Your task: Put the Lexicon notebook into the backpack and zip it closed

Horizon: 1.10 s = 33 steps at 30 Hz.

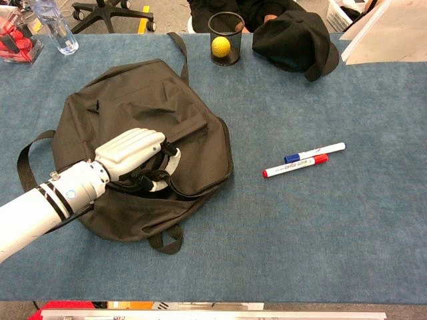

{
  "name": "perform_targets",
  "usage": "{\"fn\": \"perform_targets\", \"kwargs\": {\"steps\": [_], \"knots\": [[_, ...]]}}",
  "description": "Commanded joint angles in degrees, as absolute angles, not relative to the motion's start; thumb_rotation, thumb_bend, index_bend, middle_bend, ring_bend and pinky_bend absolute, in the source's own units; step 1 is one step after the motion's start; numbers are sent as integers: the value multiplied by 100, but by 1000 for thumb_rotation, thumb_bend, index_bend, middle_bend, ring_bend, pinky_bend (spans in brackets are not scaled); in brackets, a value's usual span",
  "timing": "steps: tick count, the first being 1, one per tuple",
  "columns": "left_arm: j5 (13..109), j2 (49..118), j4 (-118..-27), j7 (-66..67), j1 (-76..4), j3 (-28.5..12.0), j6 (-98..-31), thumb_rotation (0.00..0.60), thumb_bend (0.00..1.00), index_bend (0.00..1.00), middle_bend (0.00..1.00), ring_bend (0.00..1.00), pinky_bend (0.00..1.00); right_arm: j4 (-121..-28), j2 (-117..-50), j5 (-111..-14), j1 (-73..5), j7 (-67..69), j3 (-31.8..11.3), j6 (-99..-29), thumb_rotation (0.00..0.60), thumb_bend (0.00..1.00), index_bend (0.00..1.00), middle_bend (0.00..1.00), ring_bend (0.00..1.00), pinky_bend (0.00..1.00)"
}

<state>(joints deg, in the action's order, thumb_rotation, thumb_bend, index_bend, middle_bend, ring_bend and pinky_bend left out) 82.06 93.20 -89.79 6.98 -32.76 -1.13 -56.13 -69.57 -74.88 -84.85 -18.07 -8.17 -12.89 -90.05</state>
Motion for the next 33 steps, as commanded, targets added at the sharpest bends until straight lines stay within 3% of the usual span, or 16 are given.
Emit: {"fn": "perform_targets", "kwargs": {"steps": [1, 18, 27, 33], "knots": [[8198, 9234, -9056, 605, -3273, -166, -5674, 600, 342, 741, 659, 646, 786, -6971, -7479, -8489, -1807, -811, -1291, -9008, 600, 390, 884, 645, 496, 482], [7471, 8108, -10253, -1239, -3019, -861, -5983, 600, 342, 746, 665, 651, 789, -7809, -7163, -9021, -1750, -707, -859, -8880, 600, 389, 895, 659, 512, 500], [7125, 7638, -10803, -1658, -2871, -1020, -6014, 600, 341, 742, 667, 651, 790, -8082, -7177, -9652, -1850, -813, -578, -8870, 600, 390, 906, 668, 523, 511], [6921, 7447, -11053, -1710, -2844, -1073, -5969, 600, 341, 739, 667, 650, 790, -7801, -7468, -10200, -1995, -916, -436, -8979, 600, 390, 911, 678, 535, 522]]}}
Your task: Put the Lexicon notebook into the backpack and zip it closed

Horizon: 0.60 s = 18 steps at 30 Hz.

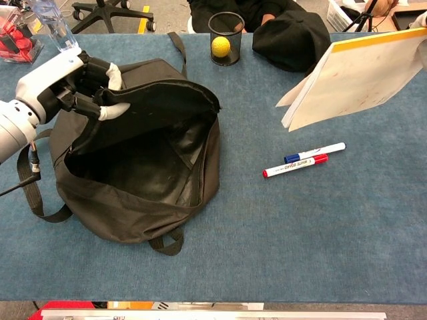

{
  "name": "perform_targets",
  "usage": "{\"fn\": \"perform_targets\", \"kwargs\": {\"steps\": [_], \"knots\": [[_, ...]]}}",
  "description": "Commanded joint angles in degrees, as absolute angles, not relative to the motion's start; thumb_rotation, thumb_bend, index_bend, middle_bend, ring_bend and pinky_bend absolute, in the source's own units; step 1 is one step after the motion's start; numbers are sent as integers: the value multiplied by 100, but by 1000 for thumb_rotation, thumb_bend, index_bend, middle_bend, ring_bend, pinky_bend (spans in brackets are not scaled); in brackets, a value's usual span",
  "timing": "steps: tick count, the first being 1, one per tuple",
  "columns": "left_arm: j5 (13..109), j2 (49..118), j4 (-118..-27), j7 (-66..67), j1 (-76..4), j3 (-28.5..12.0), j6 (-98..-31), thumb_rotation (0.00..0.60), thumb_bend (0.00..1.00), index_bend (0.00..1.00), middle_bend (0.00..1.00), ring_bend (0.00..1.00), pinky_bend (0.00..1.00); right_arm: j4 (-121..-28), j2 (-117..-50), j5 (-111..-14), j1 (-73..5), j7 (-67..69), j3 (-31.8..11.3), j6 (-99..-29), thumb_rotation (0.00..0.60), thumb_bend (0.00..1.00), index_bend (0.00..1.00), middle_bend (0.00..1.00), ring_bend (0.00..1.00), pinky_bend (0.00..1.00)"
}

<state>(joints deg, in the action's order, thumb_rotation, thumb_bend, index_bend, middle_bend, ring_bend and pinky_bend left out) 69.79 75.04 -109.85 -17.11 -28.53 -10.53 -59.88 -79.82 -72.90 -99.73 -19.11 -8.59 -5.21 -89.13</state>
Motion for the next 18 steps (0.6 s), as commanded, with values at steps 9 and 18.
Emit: {"fn": "perform_targets", "kwargs": {"steps": [9, 18], "knots": [[6845, 7363, -11188, -1480, -2849, -1055, -5993, 600, 341, 736, 666, 646, 790, -8951, -7181, -9468, -2100, -1236, -389, -7922, 600, 390, 913, 686, 547, 547], [6871, 7461, -11172, -1385, -2831, -1119, -6179, 600, 342, 736, 666, 644, 789, -10828, -6271, -7669, -2582, -1585, -640, -6153, 600, 390, 921, 696, 578, 644]]}}
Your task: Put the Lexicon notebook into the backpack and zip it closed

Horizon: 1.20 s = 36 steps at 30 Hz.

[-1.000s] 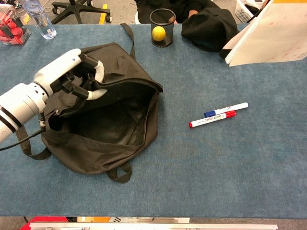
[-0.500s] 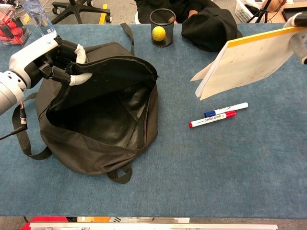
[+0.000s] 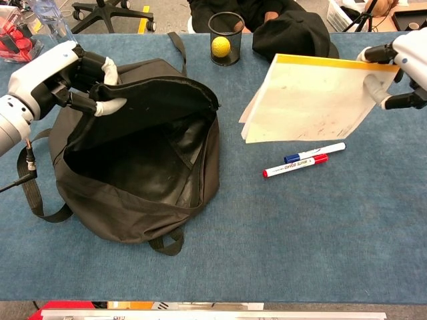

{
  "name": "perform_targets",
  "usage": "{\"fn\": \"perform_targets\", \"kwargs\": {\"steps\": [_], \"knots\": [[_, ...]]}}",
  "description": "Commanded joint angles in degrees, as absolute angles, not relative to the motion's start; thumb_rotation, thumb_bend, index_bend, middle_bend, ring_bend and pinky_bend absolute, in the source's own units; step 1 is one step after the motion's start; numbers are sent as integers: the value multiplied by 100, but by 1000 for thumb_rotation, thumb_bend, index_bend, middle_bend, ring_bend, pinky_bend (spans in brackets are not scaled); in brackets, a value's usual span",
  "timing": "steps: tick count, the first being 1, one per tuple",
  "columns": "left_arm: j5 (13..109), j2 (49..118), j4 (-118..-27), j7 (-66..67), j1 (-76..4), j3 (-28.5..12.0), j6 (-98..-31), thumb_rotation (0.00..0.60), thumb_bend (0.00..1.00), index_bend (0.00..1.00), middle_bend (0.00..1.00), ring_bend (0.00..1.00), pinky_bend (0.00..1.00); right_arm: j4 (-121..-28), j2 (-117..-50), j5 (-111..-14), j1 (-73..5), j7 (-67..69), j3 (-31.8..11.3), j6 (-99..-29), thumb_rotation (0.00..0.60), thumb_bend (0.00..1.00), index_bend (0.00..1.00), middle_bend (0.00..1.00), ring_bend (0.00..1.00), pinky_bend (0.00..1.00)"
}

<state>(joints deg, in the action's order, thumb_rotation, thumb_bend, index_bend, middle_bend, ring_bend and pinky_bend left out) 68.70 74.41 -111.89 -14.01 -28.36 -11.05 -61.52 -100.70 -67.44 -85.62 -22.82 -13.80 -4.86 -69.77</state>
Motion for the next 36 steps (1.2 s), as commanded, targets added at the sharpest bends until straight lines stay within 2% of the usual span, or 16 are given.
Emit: {"fn": "perform_targets", "kwargs": {"steps": [1, 10, 16, 26, 36], "knots": [[6868, 7473, -11161, -1380, -2831, -1126, -6193, 600, 341, 736, 666, 643, 789, -10954, -6195, -7440, -2658, -1615, -675, -5975, 600, 390, 924, 696, 578, 655], [6901, 7573, -11113, -1370, -2813, -1169, -6315, 600, 342, 736, 666, 643, 789, -11704, -5660, -4953, -3694, -1617, -897, -4281, 600, 390, 937, 714, 595, 679], [6934, 7602, -11128, -1353, -2812, -1201, -6373, 600, 341, 736, 666, 643, 789, -11908, -5432, -3797, -4383, -1323, -736, -3371, 600, 390, 938, 716, 601, 686], [7012, 7586, -11189, -1354, -2767, -1191, -6458, 600, 341, 736, 666, 644, 789, -11763, -5472, -2635, -5387, -774, -191, -2448, 600, 391, 941, 717, 602, 689], [7058, 7468, -11270, -1492, -2720, -1210, -6470, 600, 342, 736, 665, 645, 789, -11490, -5589, -2185, -6025, -243, 322, -2047, 600, 391, 945, 716, 602, 690]]}}
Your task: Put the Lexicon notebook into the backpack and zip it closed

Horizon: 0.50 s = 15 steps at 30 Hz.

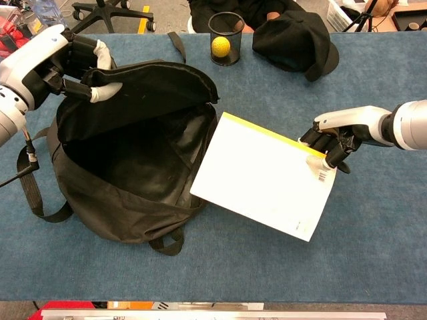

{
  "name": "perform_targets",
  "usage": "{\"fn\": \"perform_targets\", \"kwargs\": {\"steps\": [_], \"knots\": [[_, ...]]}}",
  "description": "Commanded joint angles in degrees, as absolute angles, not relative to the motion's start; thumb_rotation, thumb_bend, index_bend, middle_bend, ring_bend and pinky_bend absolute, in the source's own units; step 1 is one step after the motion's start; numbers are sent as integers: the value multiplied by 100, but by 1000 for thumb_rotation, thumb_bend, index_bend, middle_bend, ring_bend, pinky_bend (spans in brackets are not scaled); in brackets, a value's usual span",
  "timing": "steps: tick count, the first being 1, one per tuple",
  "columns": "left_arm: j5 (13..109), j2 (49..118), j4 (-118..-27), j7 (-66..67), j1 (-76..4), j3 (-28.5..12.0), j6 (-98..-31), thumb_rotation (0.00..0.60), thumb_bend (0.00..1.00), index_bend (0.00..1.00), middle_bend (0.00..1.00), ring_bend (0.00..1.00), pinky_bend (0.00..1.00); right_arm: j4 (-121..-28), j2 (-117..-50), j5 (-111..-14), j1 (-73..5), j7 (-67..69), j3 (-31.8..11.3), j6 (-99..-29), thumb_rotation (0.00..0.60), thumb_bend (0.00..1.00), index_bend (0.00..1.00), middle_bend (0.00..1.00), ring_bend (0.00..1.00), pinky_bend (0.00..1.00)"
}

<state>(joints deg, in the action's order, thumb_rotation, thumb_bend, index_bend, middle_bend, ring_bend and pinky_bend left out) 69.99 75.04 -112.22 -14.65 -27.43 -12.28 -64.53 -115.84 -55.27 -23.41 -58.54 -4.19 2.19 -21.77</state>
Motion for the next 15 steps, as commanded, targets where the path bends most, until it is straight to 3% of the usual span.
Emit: {"fn": "perform_targets", "kwargs": {"steps": [1, 15], "knots": [[7104, 7450, -11300, -1503, -2704, -1195, -6488, 600, 341, 736, 665, 645, 789, -11447, -5621, -2126, -6114, -163, 357, -1990, 600, 391, 945, 716, 602, 690], [7405, 7427, -11529, -1509, -2656, -1032, -6515, 600, 341, 736, 665, 645, 789, -10804, -6241, -1404, -7070, 970, 801, -1411, 600, 392, 953, 717, 602, 692]]}}
